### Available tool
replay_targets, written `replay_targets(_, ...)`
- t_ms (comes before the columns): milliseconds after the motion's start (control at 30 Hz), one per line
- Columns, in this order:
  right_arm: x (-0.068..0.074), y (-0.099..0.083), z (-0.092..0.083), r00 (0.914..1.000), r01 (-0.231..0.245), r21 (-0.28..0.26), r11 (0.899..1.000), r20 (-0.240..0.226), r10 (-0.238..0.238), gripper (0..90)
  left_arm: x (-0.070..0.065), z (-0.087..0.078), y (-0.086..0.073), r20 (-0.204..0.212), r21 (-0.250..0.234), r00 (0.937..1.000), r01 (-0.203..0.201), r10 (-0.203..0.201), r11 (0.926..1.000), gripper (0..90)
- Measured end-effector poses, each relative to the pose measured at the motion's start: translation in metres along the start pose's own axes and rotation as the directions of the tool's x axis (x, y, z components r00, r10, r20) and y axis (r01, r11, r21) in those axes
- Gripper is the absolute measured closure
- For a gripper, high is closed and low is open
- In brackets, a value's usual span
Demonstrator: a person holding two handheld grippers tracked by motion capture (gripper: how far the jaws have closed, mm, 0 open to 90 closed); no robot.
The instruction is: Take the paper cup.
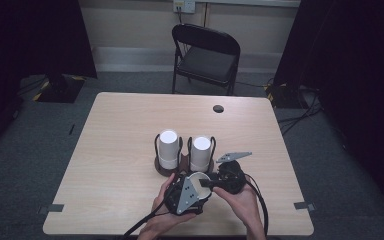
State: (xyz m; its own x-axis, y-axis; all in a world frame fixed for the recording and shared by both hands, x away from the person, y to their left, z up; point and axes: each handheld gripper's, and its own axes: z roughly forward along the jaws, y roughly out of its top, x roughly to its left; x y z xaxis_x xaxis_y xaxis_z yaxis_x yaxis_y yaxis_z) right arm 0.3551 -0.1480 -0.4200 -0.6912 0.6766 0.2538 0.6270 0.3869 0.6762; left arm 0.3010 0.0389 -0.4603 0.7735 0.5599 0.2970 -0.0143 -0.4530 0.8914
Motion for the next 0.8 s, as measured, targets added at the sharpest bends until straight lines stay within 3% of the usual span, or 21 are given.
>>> replay_targets(167,0.001,-0.002,-0.003,0.9999,0.008,-0.061,0.998,0.013,-0.007,54.3,0.003,-0.002,-0.002,-0.003,-0.003,0.9997,0.023,-0.023,0.9997,23.5)
replay_targets(300,-0.003,-0.006,-0.008,0.9999,-0.010,-0.144,0.990,-0.008,0.009,52.5,0.006,-0.002,-0.005,0.000,-0.032,0.9961,0.089,-0.089,0.9956,23.5)
replay_targets(467,-0.002,-0.009,-0.009,0.9998,0.019,-0.186,0.982,0.012,-0.017,49.6,0.007,-0.003,-0.005,-0.010,-0.033,0.9955,0.093,-0.094,0.9951,23.5)
replay_targets(633,0.000,-0.012,-0.011,0.9987,0.049,-0.259,0.965,0.026,-0.044,47.6,0.011,-0.006,-0.006,-0.013,-0.049,0.9928,0.119,-0.119,0.9917,23.5)
replay_targets(700,0.000,-0.013,-0.011,0.9994,0.034,-0.275,0.961,-0.002,-0.035,47.8,0.013,-0.008,-0.007,-0.012,-0.049,0.9920,0.125,-0.125,0.9910,23.5)
replay_targets(800,0.002,-0.016,-0.012,0.9991,0.042,-0.311,0.949,0.010,-0.041,47.4,0.016,-0.010,-0.008,-0.016,-0.051,0.9907,0.134,-0.135,0.9897,23.5)
